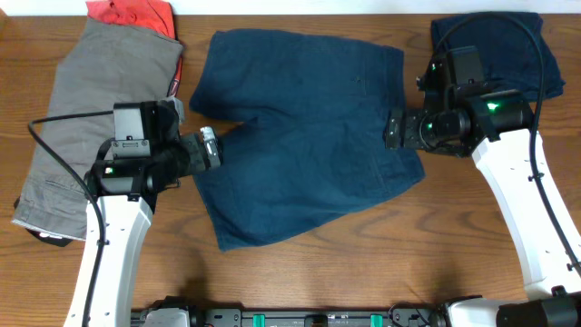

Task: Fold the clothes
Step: 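Grasp the left leg hem with the left gripper and pull down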

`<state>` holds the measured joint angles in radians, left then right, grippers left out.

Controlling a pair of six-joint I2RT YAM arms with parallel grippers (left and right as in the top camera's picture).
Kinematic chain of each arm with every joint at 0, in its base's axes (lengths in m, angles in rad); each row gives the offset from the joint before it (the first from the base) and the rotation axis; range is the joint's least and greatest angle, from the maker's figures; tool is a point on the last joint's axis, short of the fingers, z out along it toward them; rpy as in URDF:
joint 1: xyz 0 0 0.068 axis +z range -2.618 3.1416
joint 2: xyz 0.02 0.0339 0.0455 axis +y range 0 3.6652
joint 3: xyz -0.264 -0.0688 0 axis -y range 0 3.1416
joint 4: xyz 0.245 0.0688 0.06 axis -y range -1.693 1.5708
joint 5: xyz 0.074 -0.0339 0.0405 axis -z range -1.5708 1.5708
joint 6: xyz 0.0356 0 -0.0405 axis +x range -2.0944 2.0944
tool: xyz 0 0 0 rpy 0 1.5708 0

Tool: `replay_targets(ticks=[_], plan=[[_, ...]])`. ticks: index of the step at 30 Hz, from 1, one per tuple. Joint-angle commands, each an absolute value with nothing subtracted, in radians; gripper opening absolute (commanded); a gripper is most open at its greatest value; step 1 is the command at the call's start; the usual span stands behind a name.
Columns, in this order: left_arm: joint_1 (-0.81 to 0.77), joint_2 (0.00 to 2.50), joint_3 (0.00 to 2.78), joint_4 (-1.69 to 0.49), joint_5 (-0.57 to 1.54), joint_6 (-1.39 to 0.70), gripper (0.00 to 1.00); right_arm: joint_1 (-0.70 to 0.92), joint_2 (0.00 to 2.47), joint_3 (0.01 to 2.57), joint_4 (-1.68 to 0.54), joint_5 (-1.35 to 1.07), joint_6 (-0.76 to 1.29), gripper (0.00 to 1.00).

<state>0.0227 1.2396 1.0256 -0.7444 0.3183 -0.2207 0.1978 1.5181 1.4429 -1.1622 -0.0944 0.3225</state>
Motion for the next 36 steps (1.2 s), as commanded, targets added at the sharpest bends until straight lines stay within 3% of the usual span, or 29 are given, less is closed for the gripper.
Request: replay_targets(ticks=[1,5,14,20,36], plan=[[0.022,1.262,1.04,-0.827,0.353,-0.294,0.94,0.19,1.497,1.433,-1.188,-0.063,0.407,0.97],[0.017,1.293,1.02,-0.945,0.347,-0.45,0.81,0.19,1.497,1.415,-1.2,0.03,0.536,0.94],[-0.145,1.306,0.892,-0.965,0.263,-0.521,0.69,0.19,1.5,1.372,-1.192,0.077,0.568,0.91],[-0.277,1.307,0.821,-0.983,0.082,-0.678,0.64,0.19,1.5,1.324,-1.168,0.082,0.568,0.86],[-0.346,1.311,0.672,-0.882,0.07,-0.941,0.59,0.191,1.5,1.163,-1.054,0.071,0.606,0.81]])
